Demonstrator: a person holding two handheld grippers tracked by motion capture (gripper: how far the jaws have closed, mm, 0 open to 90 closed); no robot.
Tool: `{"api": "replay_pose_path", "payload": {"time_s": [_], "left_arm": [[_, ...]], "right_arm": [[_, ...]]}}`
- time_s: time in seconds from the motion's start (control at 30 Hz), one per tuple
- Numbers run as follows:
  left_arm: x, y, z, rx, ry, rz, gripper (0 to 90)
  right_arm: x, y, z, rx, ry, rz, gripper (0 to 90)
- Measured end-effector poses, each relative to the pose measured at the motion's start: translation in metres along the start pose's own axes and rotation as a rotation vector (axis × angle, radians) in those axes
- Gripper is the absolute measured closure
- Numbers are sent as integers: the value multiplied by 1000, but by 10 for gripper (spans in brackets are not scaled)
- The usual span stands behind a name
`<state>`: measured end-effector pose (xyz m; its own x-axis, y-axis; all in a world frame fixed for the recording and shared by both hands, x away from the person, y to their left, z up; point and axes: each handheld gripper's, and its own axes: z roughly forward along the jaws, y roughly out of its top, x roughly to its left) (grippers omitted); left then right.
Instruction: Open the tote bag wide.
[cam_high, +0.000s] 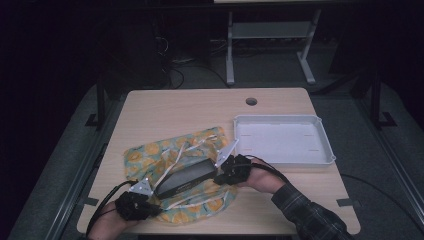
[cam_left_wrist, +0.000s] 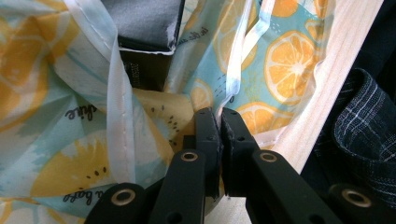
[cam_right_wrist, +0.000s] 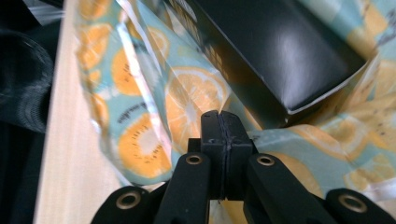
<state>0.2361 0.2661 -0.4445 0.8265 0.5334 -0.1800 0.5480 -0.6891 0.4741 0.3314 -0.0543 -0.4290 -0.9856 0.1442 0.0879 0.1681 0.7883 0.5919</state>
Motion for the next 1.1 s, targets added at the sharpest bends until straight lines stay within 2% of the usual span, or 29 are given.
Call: {"api": "replay_pose_path", "payload": {"time_s": [0.1, 0.27, 0.37, 0.47, 0.57, 0.73, 0.87, 0.97, 1.1], "left_arm": [[0, 0, 0, -1, -1, -4, 863], [0, 0, 0, -1, -4, -4, 855], [0, 0, 0, -3, -17, -8, 821], [-1, 1, -1, -5, -24, -14, 772], [-2, 2, -12, -34, -33, -16, 740], [-6, 5, -39, -125, -35, -36, 709], [-5, 11, -57, -162, 24, -38, 675], [2, 19, -64, -169, 99, -51, 634], [15, 28, -65, -195, 137, -86, 592]], "right_arm": [[-2, -3, 10, 37, -12, -3, 890], [-4, -6, 18, 64, -23, -17, 887], [-2, -7, 23, 90, -33, -34, 888], [-1, -6, 24, 90, -37, -45, 888], [-1, -6, 24, 91, -38, -42, 888], [0, -5, 24, 94, -43, -46, 888], [0, -5, 24, 96, -43, -39, 888], [0, -5, 24, 96, -43, -38, 888], [0, -5, 24, 96, -44, -37, 888]]}}
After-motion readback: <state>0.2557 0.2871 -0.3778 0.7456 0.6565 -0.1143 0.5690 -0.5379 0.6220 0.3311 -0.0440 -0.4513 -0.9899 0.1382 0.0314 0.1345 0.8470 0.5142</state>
